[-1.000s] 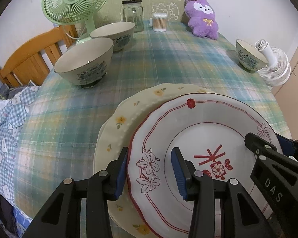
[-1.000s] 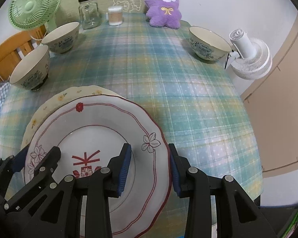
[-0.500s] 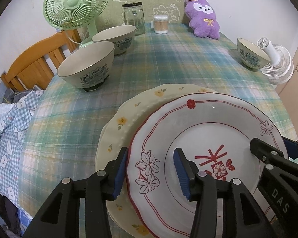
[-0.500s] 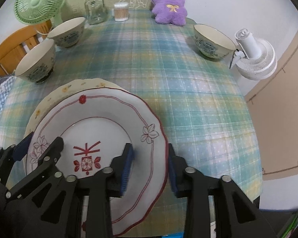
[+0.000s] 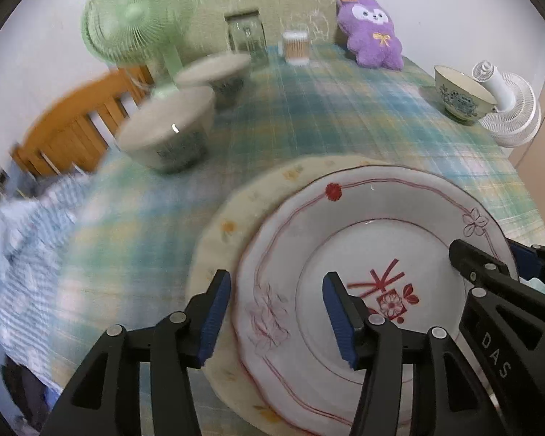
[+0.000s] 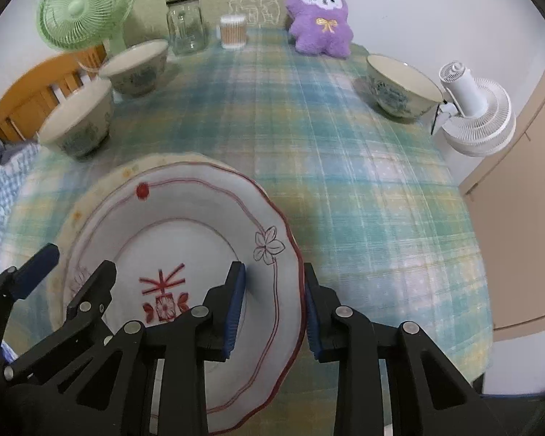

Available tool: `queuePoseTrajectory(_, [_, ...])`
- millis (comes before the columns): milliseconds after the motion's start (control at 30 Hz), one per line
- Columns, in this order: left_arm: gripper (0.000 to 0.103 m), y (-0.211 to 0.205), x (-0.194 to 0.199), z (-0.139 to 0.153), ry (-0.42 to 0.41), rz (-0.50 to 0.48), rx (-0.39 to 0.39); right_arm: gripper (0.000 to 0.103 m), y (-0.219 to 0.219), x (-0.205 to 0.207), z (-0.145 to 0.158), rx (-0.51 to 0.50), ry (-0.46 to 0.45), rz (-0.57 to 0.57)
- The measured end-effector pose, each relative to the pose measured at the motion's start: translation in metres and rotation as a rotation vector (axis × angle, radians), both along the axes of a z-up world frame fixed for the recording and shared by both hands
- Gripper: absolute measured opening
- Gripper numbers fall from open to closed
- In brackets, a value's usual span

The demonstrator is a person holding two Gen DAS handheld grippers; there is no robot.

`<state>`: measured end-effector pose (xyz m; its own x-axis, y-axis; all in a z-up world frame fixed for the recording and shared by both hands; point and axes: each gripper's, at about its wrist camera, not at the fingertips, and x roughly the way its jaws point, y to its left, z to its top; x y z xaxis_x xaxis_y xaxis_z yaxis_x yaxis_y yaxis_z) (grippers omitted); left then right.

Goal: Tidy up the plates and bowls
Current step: 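Lower the red-rimmed plate onto the yellow-flower plate stack, then open both tools and withdraw from the plate stack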

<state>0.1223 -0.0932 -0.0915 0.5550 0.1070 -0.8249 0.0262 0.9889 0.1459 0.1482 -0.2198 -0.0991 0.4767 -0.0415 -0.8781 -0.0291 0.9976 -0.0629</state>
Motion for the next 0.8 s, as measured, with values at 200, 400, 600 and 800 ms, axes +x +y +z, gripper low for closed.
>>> queuePoseTrajectory(200, [0.059,-0.004,0.002,-0.005,0.006,-0.03,0.01,0.034,0.007,0.005,-0.003,-0.001,-0.005,0.012])
queuePoseTrajectory(400, [0.071,0.007,0.006,-0.004,0.02,-0.02,-0.042,0.037,0.016,0.01,-0.004,-0.006,-0.004,0.025])
queuePoseTrajectory(600, [0.078,0.018,0.004,-0.004,0.028,-0.017,-0.079,0.05,0.023,0.015,-0.005,-0.023,0.011,0.041])
queuePoseTrajectory(800, [0.083,0.032,0.006,-0.006,0.071,0.008,-0.141,0.068,0.026,0.019,-0.005,-0.017,0.043,0.047])
